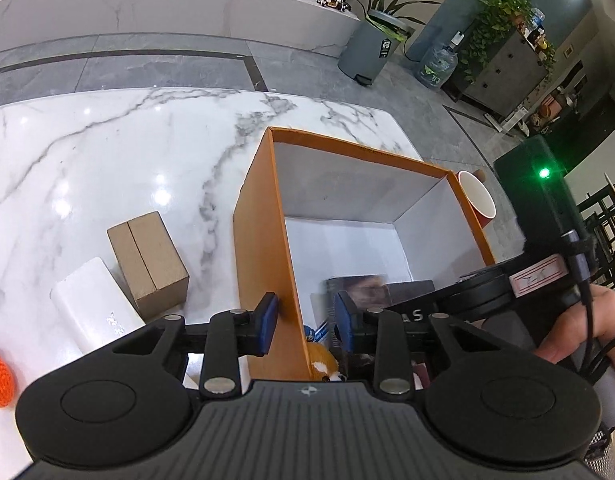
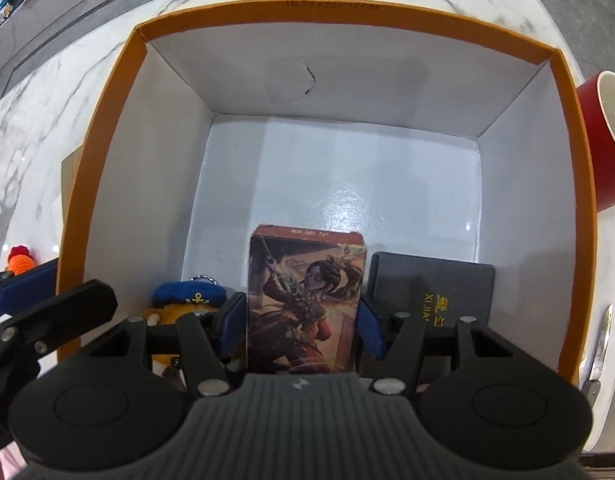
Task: Organize objects
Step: 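Open both tools to release the grey box and card inside the shoebox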
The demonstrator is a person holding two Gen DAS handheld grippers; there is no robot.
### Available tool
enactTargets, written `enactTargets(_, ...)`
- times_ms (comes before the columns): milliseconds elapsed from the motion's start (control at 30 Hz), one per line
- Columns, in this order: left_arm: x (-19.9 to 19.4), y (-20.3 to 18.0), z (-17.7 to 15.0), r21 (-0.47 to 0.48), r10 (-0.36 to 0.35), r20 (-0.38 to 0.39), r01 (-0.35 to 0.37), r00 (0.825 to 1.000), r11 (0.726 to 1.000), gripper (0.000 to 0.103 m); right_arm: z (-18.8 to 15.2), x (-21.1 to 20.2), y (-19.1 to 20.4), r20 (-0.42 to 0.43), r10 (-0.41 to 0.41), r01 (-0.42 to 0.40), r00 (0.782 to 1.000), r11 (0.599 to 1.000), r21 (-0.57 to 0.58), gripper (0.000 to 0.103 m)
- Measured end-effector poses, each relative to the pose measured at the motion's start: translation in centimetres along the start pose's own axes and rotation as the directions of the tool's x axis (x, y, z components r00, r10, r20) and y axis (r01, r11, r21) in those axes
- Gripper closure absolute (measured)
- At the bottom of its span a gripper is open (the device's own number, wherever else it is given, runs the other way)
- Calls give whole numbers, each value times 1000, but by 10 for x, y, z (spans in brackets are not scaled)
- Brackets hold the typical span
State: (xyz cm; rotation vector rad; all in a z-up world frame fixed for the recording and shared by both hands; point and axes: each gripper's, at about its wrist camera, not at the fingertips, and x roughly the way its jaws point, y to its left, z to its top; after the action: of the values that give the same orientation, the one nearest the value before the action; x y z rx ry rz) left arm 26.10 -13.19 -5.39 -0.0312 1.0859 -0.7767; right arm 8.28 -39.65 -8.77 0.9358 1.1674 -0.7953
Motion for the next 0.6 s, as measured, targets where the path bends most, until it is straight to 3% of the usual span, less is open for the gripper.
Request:
enactTargets(200,3,-1,3,11,8,-7,-8,1000,1000,67,4,-14,1,48,-8,9,999,999,-33,41)
enactTargets(333,4,-2,5,24,29,-16,-28,999,999,73,12,-12,9,105,44,-31,994,992,-122,41)
enactTargets(400,4,-2,6,30,37,-18,-37,999,999,74,15,-9,13,124,32,-11,992,986,-165,41)
enactTargets(533,5,-1,6,24,41,-15,-41,999,999,77,23,3,14,126,10,15,992,979,-203,45)
enactTargets(600,5,-1,6,18,39,-16,-38,999,999,78,25,6,14,131,13,17,991,975,-224,53)
